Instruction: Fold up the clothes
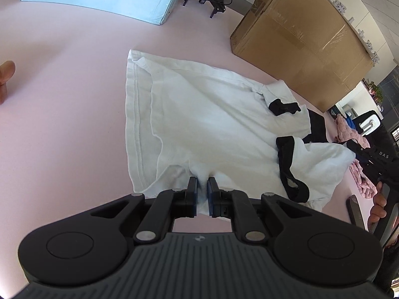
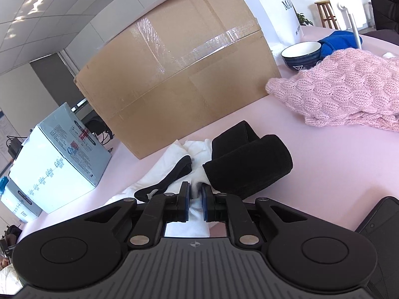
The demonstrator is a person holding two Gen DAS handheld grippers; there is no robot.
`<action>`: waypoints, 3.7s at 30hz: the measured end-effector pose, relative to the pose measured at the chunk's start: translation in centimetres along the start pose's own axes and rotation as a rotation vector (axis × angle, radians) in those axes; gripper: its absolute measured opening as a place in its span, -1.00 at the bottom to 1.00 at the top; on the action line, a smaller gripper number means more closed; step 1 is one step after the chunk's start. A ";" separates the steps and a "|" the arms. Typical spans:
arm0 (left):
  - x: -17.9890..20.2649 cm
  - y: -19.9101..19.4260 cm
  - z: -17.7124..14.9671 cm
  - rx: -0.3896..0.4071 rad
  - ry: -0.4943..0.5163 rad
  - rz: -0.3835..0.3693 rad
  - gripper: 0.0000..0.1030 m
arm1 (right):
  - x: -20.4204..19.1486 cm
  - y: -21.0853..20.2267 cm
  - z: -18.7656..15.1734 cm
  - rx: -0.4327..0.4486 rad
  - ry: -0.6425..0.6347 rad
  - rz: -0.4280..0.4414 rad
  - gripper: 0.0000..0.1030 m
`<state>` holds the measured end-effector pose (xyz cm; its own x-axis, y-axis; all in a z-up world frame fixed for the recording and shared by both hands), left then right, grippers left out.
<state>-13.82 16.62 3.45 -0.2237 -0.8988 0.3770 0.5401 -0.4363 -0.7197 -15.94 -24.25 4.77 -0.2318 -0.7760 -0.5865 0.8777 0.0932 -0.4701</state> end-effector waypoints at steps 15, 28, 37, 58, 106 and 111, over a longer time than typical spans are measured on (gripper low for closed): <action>-6.0 2.4 13.6 0.199 -0.156 0.221 -0.86 | -6.8 12.4 6.5 0.006 0.070 -0.035 -0.81; -5.3 6.4 12.5 0.276 0.085 0.399 0.00 | -4.5 16.5 7.0 0.115 0.125 0.053 0.72; -0.4 6.2 5.4 0.189 0.271 0.525 0.29 | -3.8 11.4 8.1 -0.055 0.037 -0.120 0.77; -2.3 6.1 2.0 0.170 0.072 0.388 0.67 | 2.2 11.4 3.0 -0.174 0.055 -0.290 0.85; -7.8 5.1 4.3 0.216 -0.149 0.404 -0.89 | 6.4 3.0 0.6 -0.017 0.403 -0.021 -0.63; -7.2 5.2 4.3 0.207 -0.064 0.480 -0.91 | 6.3 2.1 -1.0 -0.025 0.271 -0.088 -0.63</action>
<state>-5.93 20.95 -0.54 0.1348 -0.9882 0.0729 0.7201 0.0472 -0.6922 -16.01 -28.37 -0.57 -0.4128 -0.5873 -0.6962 0.8397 0.0508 -0.5407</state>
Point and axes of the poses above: each gripper's, at about its wrist camera, not at the fingertips, and y roughly the way its jaws point, x to its right, z to its top, the point moved 4 cm from there along y, roughly the way its jaws point, and after that the axes turned 5 degrees about y, right-handed, at the moved point
